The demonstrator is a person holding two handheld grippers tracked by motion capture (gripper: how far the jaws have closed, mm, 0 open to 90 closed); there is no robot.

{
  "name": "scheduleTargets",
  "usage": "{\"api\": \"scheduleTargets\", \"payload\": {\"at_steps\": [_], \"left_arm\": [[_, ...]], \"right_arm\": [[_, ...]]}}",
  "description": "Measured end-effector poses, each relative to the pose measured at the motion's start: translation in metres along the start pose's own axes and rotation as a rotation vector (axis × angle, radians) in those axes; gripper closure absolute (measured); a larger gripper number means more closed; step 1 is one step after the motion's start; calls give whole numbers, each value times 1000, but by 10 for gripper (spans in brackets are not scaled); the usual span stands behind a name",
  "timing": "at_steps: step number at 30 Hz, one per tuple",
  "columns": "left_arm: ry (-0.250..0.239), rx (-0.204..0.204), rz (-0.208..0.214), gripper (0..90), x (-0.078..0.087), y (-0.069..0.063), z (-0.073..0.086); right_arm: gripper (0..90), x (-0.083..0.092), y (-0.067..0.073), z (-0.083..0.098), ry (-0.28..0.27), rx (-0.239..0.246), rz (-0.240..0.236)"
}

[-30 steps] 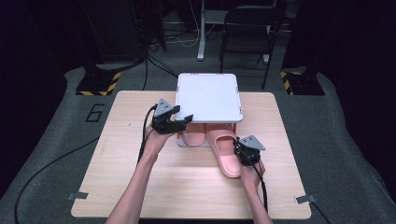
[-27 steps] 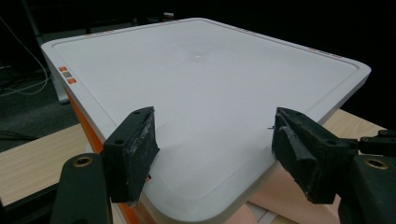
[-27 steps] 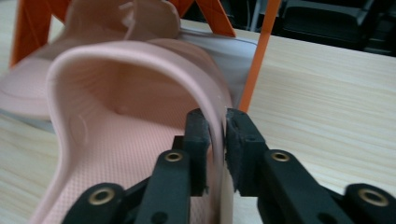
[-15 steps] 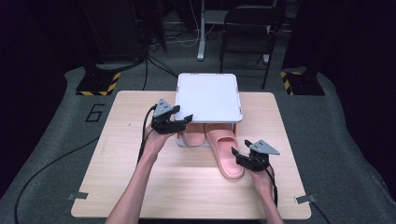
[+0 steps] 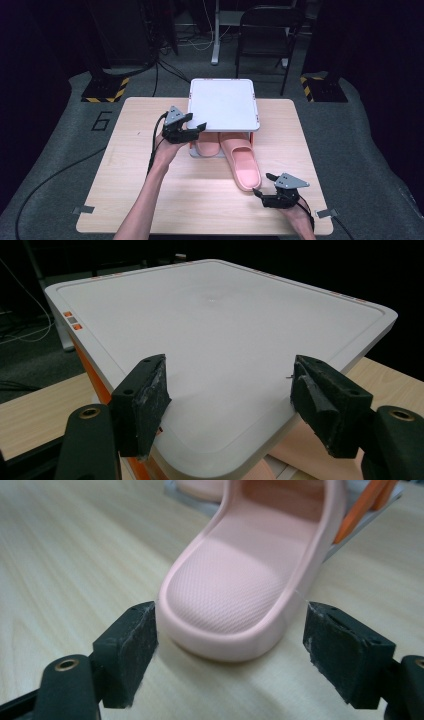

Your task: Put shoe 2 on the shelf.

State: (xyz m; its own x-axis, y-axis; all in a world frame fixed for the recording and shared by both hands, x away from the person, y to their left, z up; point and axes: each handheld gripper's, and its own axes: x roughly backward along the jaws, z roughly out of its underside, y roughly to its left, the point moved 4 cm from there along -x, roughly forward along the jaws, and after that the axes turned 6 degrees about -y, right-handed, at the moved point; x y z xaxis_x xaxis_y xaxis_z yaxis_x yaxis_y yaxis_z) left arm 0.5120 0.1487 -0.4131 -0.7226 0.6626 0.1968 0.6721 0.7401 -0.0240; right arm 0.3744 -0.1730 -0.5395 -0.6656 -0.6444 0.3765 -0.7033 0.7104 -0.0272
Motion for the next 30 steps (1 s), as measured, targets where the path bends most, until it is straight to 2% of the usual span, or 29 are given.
{"api": "scheduleTargets", "payload": {"at_steps": [3, 5, 8, 10, 11, 12, 15, 19, 20, 21, 23, 25, 30], "left_arm": [[0, 0, 1, 310, 0, 0, 0], [0, 0, 1, 310, 0, 0, 0], [7, -1, 4, 310, 1, 0, 0], [8, -1, 4, 310, 1, 0, 0], [6, 0, 3, 311, 0, 0, 0], [6, 0, 3, 312, 0, 0, 0], [7, 0, 3, 312, 0, 0, 0], [-1, 1, 0, 315, 0, 0, 0], [-1, 2, 1, 317, 0, 0, 0], [-3, 0, -1, 317, 0, 1, 0], [-4, -2, -2, 318, 0, 1, 0], [-2, 2, 1, 318, 0, 1, 0], [-2, 2, 1, 319, 0, 1, 0]], "right_arm": [[238, -3, 4, 4, 56, 21, -22], [268, -6, 4, 4, 69, 35, -23], [285, -16, 4, 3, 119, 80, 10], [292, -20, 5, 0, 116, 90, 5], [298, -23, 6, -1, 124, 99, 21], [307, -27, 6, -3, 118, 116, 28], [319, -37, 5, -11, 94, 127, 59], [327, -52, 3, -25, 35, 72, 89], [330, -56, 2, -28, 26, 71, 103], [333, -58, 0, -30, 40, 91, 96], [339, -67, -1, -33, 33, 62, 115], [339, -73, -3, -36, 40, 65, 115], [351, -89, -6, -42, 33, 30, 146]]}}
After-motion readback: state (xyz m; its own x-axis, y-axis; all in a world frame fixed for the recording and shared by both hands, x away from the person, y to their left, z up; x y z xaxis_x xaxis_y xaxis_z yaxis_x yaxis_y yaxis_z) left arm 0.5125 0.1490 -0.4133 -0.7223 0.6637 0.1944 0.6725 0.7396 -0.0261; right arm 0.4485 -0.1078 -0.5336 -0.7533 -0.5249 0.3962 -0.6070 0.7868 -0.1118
